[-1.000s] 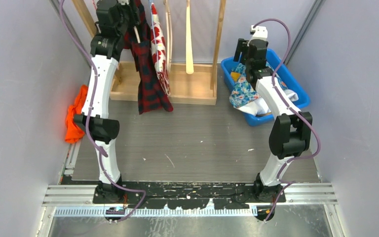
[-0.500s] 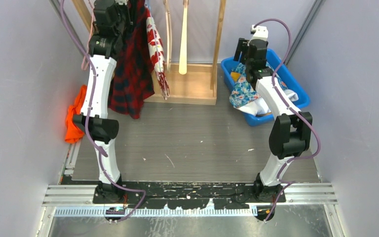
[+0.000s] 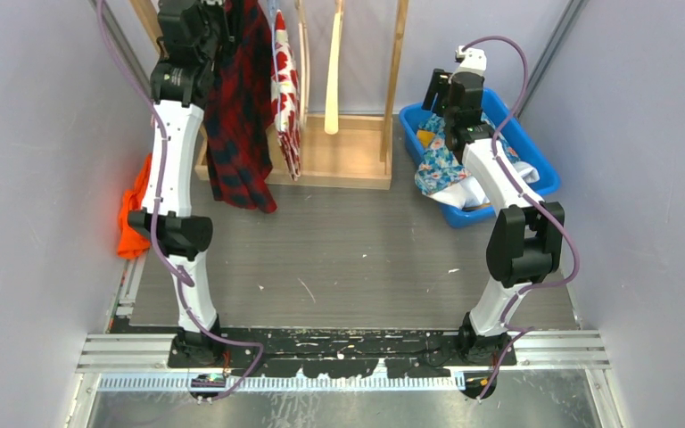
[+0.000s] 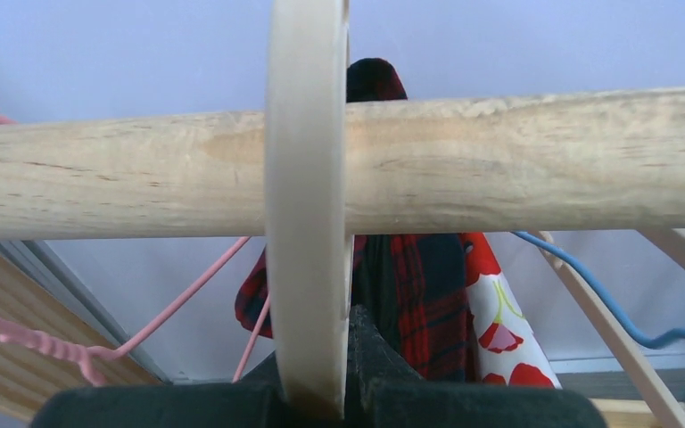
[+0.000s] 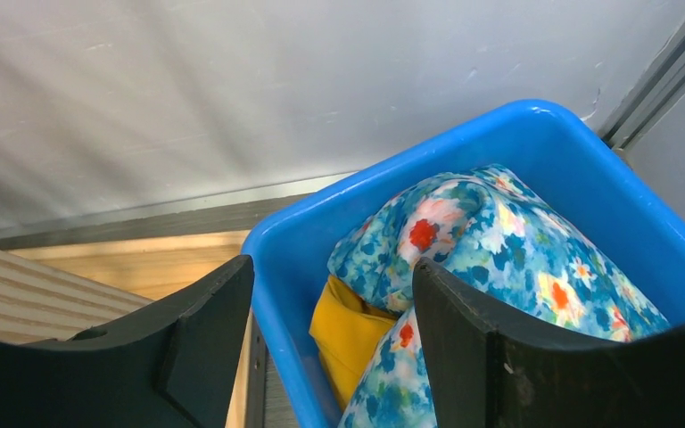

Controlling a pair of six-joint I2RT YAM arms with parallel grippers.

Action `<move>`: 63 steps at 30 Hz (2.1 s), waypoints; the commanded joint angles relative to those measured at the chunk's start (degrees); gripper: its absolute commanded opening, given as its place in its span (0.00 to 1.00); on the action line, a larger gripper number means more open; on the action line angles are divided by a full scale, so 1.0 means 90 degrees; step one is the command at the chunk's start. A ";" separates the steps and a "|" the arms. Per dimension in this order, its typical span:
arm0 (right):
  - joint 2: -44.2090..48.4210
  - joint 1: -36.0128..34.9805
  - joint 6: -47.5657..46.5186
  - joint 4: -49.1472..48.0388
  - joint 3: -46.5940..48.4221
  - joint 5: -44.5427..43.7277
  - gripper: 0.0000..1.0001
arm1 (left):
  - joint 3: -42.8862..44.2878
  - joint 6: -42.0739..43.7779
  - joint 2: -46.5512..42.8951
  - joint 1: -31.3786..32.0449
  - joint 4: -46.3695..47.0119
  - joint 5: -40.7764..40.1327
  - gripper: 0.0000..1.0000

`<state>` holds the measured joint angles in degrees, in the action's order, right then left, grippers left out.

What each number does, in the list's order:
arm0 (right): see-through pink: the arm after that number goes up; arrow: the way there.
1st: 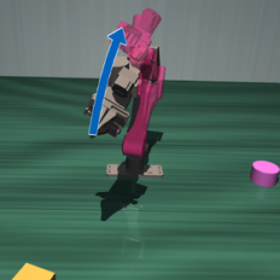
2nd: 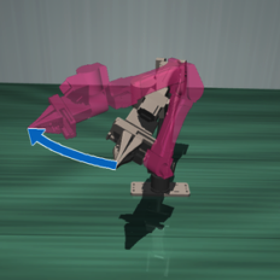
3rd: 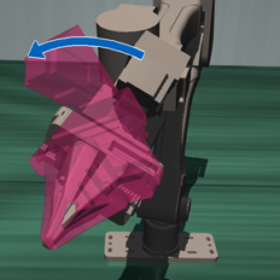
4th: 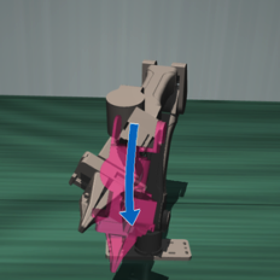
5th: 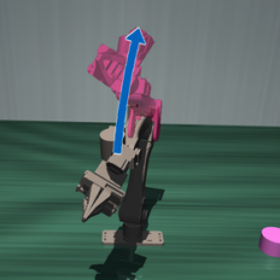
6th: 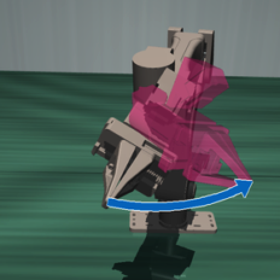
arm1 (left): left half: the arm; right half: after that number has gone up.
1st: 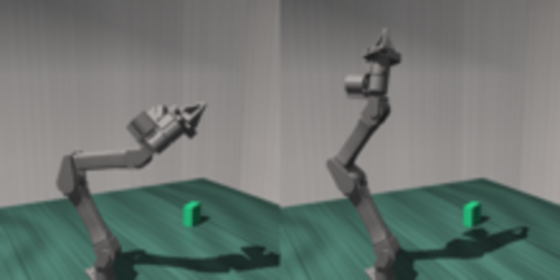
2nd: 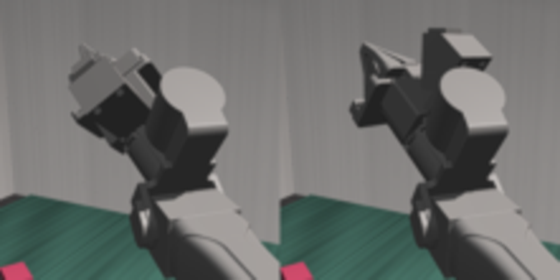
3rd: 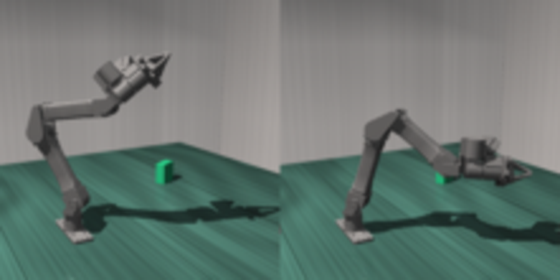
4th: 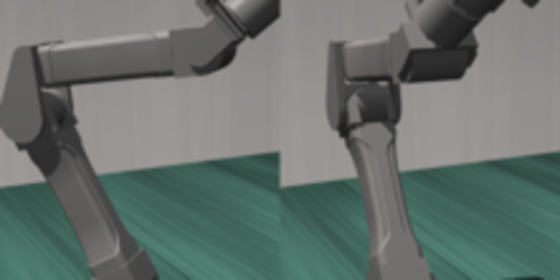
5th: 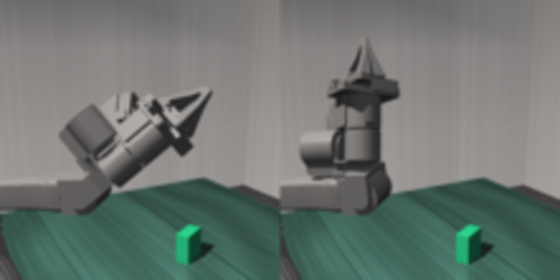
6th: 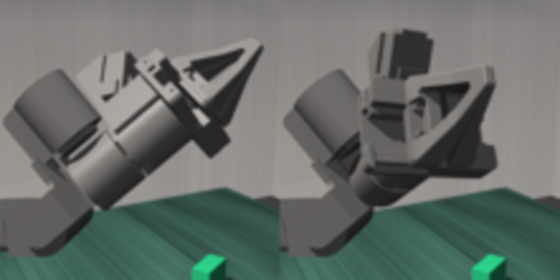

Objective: Remove the skirt from the hanger
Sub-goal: Pick up the hanger from the clothesline.

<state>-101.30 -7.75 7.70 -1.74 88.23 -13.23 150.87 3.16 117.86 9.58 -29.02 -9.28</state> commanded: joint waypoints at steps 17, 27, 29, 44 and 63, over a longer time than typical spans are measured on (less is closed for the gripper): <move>0.0106 0.0014 0.0281 -0.0456 0.0052 0.0289 0.68 | -0.0692 -0.0170 -0.2341 -0.0049 0.0880 0.0767 0.00; 0.0119 0.0004 0.0243 -0.0374 0.0079 0.0548 0.65 | -0.3186 0.0166 -0.3455 -0.0049 0.0489 0.0875 0.00; 0.0171 0.0007 0.0121 -0.0322 0.0097 0.0691 0.65 | -0.3649 0.0270 -0.3723 -0.0047 0.0425 0.0877 0.00; 0.0431 -0.1040 -0.0360 0.0779 0.1402 0.2900 0.68 | -0.5242 0.1022 -0.5726 -0.0040 -0.0505 0.0914 0.00; 0.1613 -0.2872 -0.1580 0.0675 0.0460 -0.1045 0.74 | -0.6052 0.1016 -0.7798 0.0445 -0.0598 0.0853 0.00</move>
<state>-93.43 -35.35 -2.26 11.60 97.41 -5.96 94.89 11.35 49.54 12.75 -41.50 -2.39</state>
